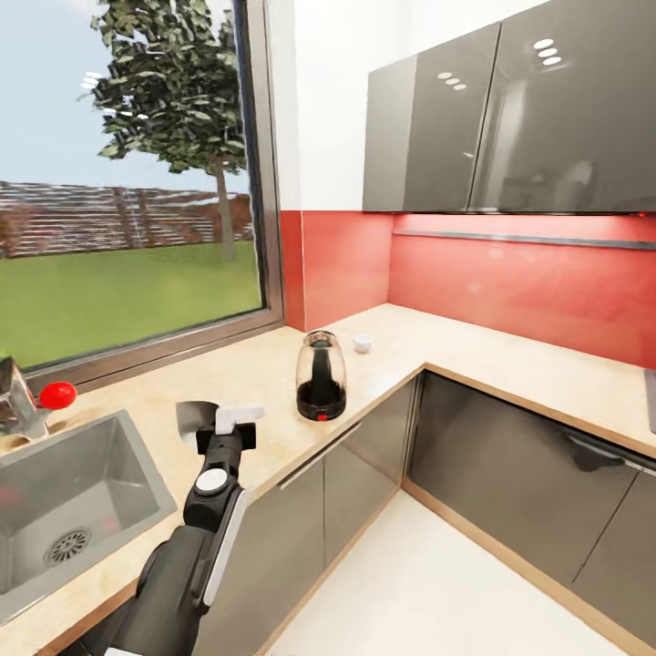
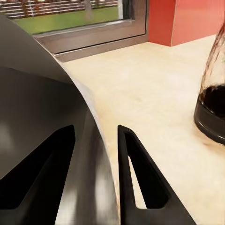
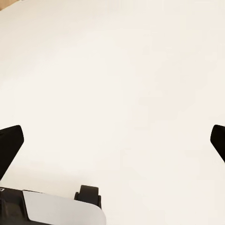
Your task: Set up a coffee station on the kitchen countertop: keep the coffee maker on the countertop, move the bottle of coffee from the kitchen shelf to the counter next to the coffee maker, place a paper coffee filter on top of the coffee maker, put the saucer next to the coffee maker with the coffee cup on the saucer, and place the electric kettle next to the coffee maker.
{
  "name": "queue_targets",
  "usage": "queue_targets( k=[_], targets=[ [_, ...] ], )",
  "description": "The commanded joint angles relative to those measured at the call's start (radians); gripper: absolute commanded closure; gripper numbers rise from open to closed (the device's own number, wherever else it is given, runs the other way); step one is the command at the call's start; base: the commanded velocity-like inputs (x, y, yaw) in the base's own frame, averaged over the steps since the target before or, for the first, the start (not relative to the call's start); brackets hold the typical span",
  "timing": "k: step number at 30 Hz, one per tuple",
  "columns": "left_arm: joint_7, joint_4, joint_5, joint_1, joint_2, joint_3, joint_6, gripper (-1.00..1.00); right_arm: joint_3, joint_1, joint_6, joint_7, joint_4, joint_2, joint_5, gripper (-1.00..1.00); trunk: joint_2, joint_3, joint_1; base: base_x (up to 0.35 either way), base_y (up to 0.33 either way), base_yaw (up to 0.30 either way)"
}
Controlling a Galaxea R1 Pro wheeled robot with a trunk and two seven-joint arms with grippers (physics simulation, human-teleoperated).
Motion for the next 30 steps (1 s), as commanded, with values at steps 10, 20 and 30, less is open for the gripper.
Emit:
queue_targets(
  k=[10,20,30],
  targets=[
    [0.003,-0.095,-0.01,0.053,-0.003,-0.007,-0.042,1.0,0.007,0.0,-0.003,-0.001,0.0,0.0,0.002,-1.0,-0.001,-0.001,0.0,-0.005,-0.002,0.269],
    [0.003,-0.099,-0.01,0.055,-0.003,-0.008,-0.044,1.0,0.007,0.0,-0.003,-0.001,0.0,0.0,0.003,-1.0,-0.001,-0.001,0.0,-0.166,0.0,0.169],
    [0.003,-0.099,-0.01,0.055,-0.003,-0.008,-0.043,1.0,0.007,0.0,-0.003,-0.002,0.001,0.001,0.003,-1.0,-0.001,-0.001,0.0,-0.062,0.0,0.235]
  ],
)
